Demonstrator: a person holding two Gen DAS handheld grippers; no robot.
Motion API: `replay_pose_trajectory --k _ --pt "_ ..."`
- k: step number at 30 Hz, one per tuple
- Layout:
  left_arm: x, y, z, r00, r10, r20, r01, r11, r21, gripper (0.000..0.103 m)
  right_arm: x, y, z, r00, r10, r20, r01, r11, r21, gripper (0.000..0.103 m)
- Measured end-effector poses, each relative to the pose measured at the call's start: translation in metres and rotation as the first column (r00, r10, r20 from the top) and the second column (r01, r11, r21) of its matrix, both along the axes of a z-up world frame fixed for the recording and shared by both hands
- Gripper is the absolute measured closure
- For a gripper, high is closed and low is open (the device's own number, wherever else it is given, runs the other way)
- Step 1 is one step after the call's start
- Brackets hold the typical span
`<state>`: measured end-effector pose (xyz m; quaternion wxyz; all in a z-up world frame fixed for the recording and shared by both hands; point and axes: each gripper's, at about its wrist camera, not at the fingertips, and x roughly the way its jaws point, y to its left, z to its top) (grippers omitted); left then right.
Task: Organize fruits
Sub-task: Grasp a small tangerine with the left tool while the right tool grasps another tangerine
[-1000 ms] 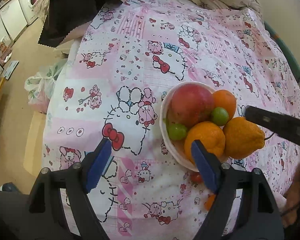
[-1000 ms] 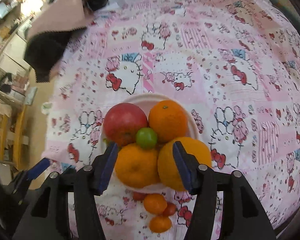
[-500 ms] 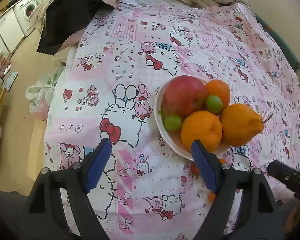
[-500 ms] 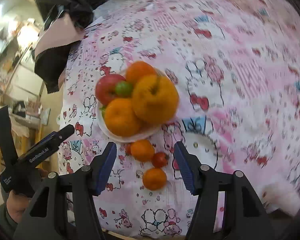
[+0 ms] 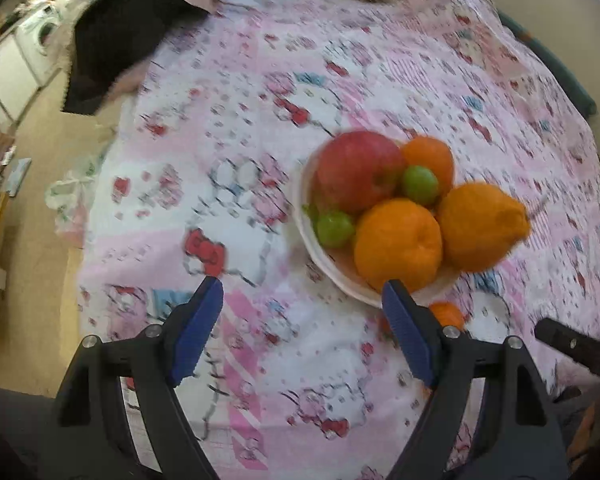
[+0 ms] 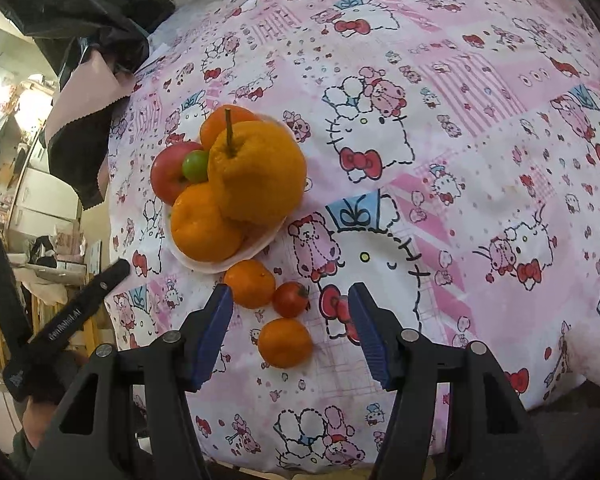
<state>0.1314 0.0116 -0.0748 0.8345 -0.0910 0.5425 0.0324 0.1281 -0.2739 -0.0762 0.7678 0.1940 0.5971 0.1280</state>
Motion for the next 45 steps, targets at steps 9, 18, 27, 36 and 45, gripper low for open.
replay_pose_trajectory --k 9,18,27,36,45 --pt "0.008 -0.071 -0.022 0.986 -0.111 -0.122 0.094 0.986 -0.136 0.026 0.005 -0.026 -0.007 0.994 -0.09 -0.058 0.096 0.989 0.109 0.04" --pt "0.024 -0.099 -0.062 0.971 -0.045 -0.234 0.006 0.986 -0.167 0.045 0.004 -0.036 -0.003 0.99 -0.127 -0.066 0.137 0.973 0.185 0.04" --pt "0.027 -0.106 -0.067 0.963 -0.05 -0.264 0.039 0.998 -0.048 0.057 0.005 -0.036 -0.002 0.99 -0.124 -0.067 0.135 0.967 0.216 0.04" --pt "0.013 -0.093 -0.073 0.945 -0.075 -0.318 0.047 0.994 -0.095 0.038 0.005 -0.029 -0.002 0.991 -0.112 -0.067 0.124 0.97 0.209 0.04" --pt "0.003 -0.097 -0.075 0.943 -0.128 -0.308 0.08 0.983 -0.163 0.063 0.005 -0.027 -0.004 0.992 -0.11 -0.069 0.121 0.976 0.182 0.04"
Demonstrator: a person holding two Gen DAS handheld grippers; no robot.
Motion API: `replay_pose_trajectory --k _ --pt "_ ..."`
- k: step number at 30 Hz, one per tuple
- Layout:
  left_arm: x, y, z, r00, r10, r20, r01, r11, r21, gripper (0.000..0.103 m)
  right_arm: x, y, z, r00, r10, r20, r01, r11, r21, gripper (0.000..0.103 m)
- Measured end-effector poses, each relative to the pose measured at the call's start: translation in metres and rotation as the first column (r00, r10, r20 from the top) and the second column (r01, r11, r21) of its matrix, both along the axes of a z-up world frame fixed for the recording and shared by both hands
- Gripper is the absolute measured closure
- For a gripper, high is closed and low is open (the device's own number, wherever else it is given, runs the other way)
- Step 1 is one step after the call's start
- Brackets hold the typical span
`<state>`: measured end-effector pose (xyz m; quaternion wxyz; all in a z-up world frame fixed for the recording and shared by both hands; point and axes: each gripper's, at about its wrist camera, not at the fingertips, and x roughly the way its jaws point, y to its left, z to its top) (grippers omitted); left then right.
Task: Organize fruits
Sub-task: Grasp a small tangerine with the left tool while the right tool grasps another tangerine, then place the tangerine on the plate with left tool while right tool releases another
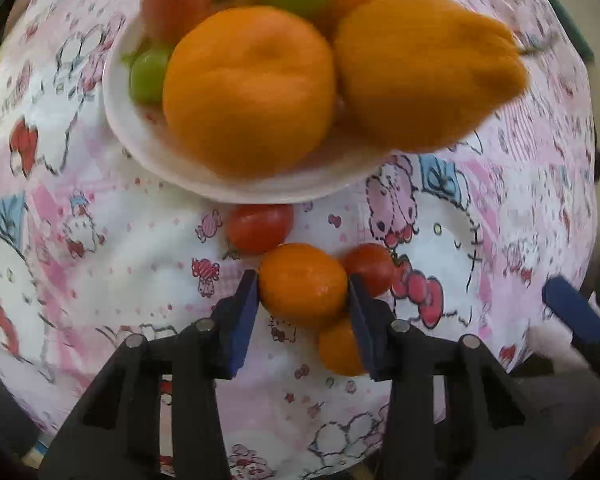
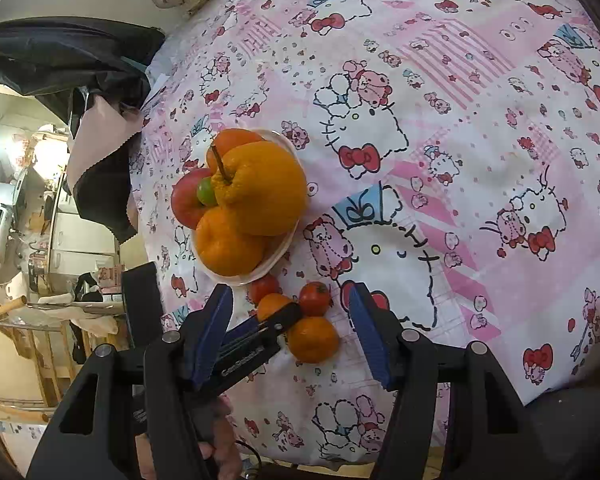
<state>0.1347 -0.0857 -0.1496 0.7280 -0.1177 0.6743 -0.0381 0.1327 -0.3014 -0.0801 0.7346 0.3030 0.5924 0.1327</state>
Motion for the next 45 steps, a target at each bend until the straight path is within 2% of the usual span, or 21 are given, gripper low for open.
replay_pose_trajectory --k 6,8,13,18,22,29,31,33,36,42,45 --pt "-0.02 0.019 0.037 0.998 -0.046 0.047 0.046 0.999 0.006 0.064 0.0 0.002 -0.002 1.0 0.01 -0.005 -0.011 1.0 -0.013 0.04" --pt "-0.026 0.03 0.052 0.997 -0.047 0.058 0.048 0.999 -0.021 0.064 0.001 0.009 -0.004 1.0 0.027 -0.009 -0.028 0.999 -0.041 0.04" --pt "-0.028 0.057 0.084 0.989 -0.072 0.129 0.066 0.997 0.05 0.064 0.003 0.047 -0.023 0.986 0.152 -0.065 -0.159 0.977 -0.14 0.04" --pt "-0.023 0.086 0.085 0.984 -0.041 0.173 0.026 0.996 0.087 0.063 0.0 0.083 -0.053 0.95 0.273 -0.151 -0.304 0.919 -0.25 0.04" --pt "-0.019 0.095 0.076 0.982 -0.024 0.189 0.004 0.994 0.106 0.063 -0.005 0.101 -0.073 0.92 0.33 -0.209 -0.382 0.875 -0.297 0.04" --pt "-0.019 0.103 0.066 0.985 0.037 0.167 -0.044 0.998 0.04 0.063 -0.008 0.117 -0.08 0.899 0.386 -0.207 -0.437 0.815 -0.38 0.041" --pt "-0.019 0.103 0.07 0.983 0.042 0.176 -0.049 0.998 0.031 0.063 -0.011 0.122 -0.078 0.892 0.41 -0.192 -0.452 0.791 -0.412 0.056" --pt "-0.02 0.104 0.073 0.982 0.047 0.184 -0.053 0.998 0.024 0.063 -0.014 0.124 -0.075 0.888 0.423 -0.18 -0.458 0.779 -0.428 0.056" --pt "-0.021 0.105 0.075 0.981 0.051 0.189 -0.056 0.998 0.022 0.063 -0.019 0.125 -0.069 0.881 0.442 -0.171 -0.473 0.795 -0.379 0.056" --pt "-0.02 0.106 0.074 0.979 0.051 0.197 -0.062 0.997 0.048 0.063 -0.021 0.12 -0.054 0.897 0.427 -0.116 -0.44 0.836 -0.327 0.056" --pt "-0.019 0.107 0.072 0.978 0.05 0.201 -0.064 0.996 0.065 0.063 -0.023 0.118 -0.048 0.901 0.421 -0.101 -0.431 0.845 -0.317 0.056"
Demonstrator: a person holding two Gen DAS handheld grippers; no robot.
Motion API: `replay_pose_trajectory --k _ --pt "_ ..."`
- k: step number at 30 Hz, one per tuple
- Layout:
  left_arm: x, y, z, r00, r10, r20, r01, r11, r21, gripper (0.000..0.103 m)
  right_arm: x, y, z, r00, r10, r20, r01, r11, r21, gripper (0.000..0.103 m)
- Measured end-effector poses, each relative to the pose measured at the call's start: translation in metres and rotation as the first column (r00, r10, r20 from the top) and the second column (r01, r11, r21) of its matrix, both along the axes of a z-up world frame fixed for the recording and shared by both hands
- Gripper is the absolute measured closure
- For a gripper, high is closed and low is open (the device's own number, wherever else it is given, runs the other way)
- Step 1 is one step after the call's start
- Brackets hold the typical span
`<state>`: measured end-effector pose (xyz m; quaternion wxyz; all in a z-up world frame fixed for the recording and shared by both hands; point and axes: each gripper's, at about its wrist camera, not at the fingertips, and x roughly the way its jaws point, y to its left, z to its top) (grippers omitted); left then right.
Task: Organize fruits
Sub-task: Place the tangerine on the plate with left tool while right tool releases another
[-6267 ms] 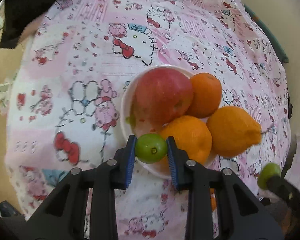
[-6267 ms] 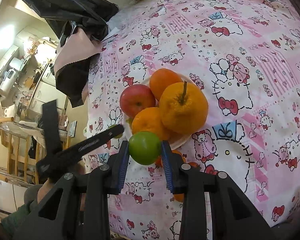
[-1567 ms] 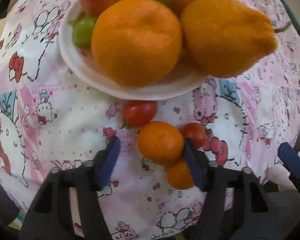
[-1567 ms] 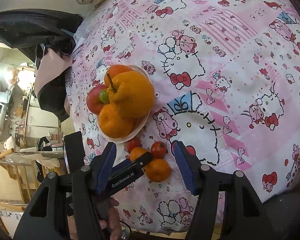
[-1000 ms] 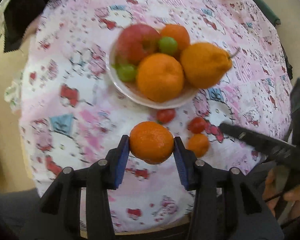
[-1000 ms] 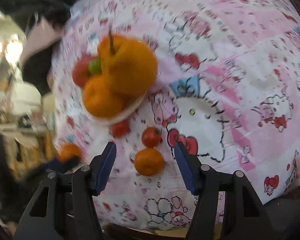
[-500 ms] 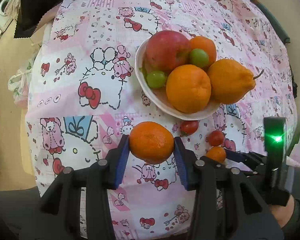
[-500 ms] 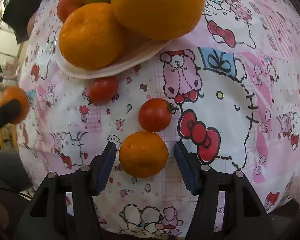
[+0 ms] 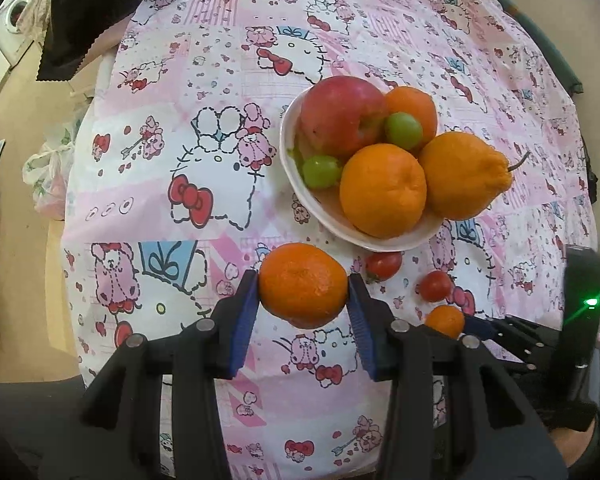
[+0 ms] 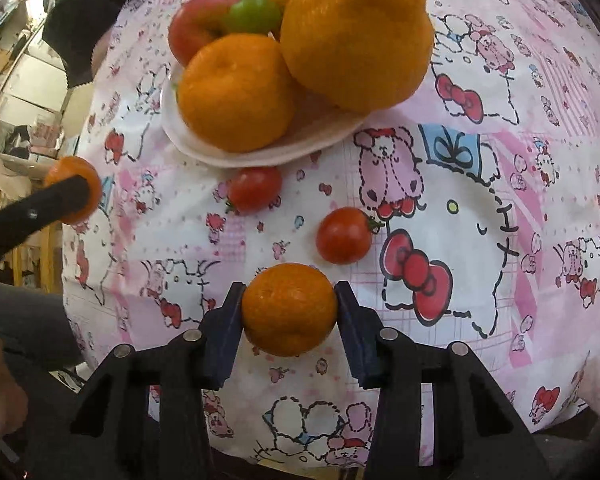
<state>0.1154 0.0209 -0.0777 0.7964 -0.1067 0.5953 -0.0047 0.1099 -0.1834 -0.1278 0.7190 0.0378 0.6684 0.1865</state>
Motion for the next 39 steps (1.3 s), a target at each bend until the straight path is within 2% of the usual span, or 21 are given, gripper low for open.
replay_pose_trajectory --k 8,14,24,31,39 --pt "-0.001 0.006 -0.004 1.0 0.019 0.022 -0.02 0.999 0.043 0.063 -0.005 -0.001 0.023 0.999 -0.006 0.032 0.003 0.996 0.086 0.056" --pt "-0.003 0.01 -0.001 0.998 0.036 0.044 -0.039 0.998 0.057 0.063 0.0 -0.006 0.051 0.993 -0.031 0.11 0.01 0.983 0.182 0.056" --pt "0.006 0.002 0.03 0.993 -0.002 0.12 -0.005 0.998 0.059 0.063 0.013 -0.034 0.108 0.942 -0.163 0.293 0.058 0.94 0.336 0.056" --pt "0.03 -0.007 0.057 0.985 -0.047 0.169 0.037 0.997 0.061 0.063 0.042 -0.045 0.123 0.922 -0.205 0.329 0.086 0.936 0.341 0.056" --pt "0.07 -0.009 0.061 0.985 -0.049 0.168 0.043 0.998 0.04 0.063 0.078 -0.049 0.123 0.917 -0.201 0.344 0.09 0.946 0.312 0.056"
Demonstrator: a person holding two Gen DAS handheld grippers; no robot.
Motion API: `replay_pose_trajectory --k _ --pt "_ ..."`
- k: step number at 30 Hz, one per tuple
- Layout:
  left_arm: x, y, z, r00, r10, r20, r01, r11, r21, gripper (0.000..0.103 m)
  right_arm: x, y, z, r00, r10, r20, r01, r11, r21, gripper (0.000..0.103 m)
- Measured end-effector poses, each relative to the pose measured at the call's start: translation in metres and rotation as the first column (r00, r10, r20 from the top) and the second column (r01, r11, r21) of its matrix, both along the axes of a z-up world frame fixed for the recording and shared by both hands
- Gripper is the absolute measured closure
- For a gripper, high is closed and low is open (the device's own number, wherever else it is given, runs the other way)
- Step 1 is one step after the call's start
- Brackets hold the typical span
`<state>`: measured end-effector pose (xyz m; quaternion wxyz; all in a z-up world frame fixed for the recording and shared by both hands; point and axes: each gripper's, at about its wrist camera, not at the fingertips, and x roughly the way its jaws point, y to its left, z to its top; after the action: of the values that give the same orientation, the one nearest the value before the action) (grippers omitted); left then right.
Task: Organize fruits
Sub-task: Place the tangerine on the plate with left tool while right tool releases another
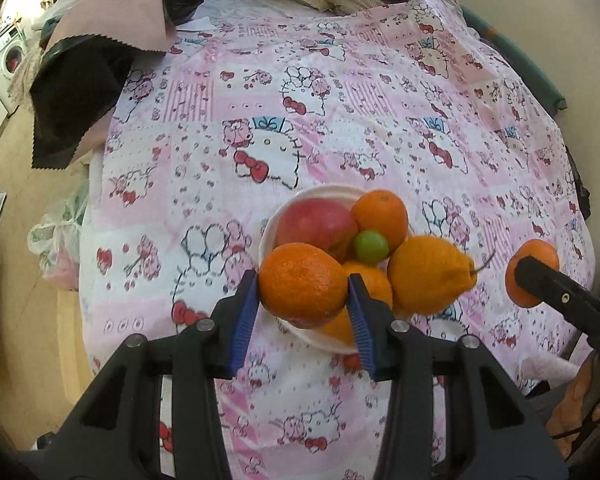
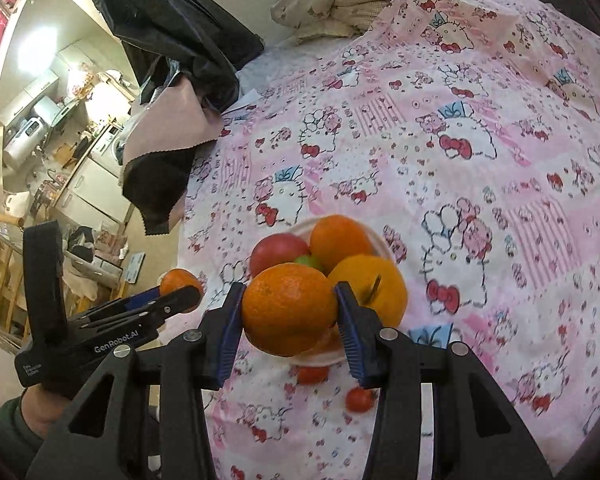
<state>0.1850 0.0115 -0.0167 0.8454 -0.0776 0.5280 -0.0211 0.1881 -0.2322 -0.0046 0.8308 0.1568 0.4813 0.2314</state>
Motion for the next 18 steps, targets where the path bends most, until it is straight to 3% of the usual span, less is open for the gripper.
replay_pose_trajectory --k 10,14,18 --pt "0.036 0.006 -0.01 0.999 0.028 0.016 -0.027 0.998 -0.063 0.063 0.041 -0.003 -0.01 1.0 -0.004 -0.015 0.004 1.0 -0.005 0.056" --pt "0.045 0.013 -0.023 0.999 0.048 -0.01 -0.049 0.996 -0.081 0.063 0.051 0.026 -0.022 0.998 0.061 -0.027 -0.063 0.995 -0.082 0.056" --pt "0.048 0.019 -0.027 0.997 0.07 -0.022 -0.072 0.993 -0.088 0.063 0.056 0.068 -0.04 0.986 0.161 -0.039 -0.165 0.964 -0.21 0.056"
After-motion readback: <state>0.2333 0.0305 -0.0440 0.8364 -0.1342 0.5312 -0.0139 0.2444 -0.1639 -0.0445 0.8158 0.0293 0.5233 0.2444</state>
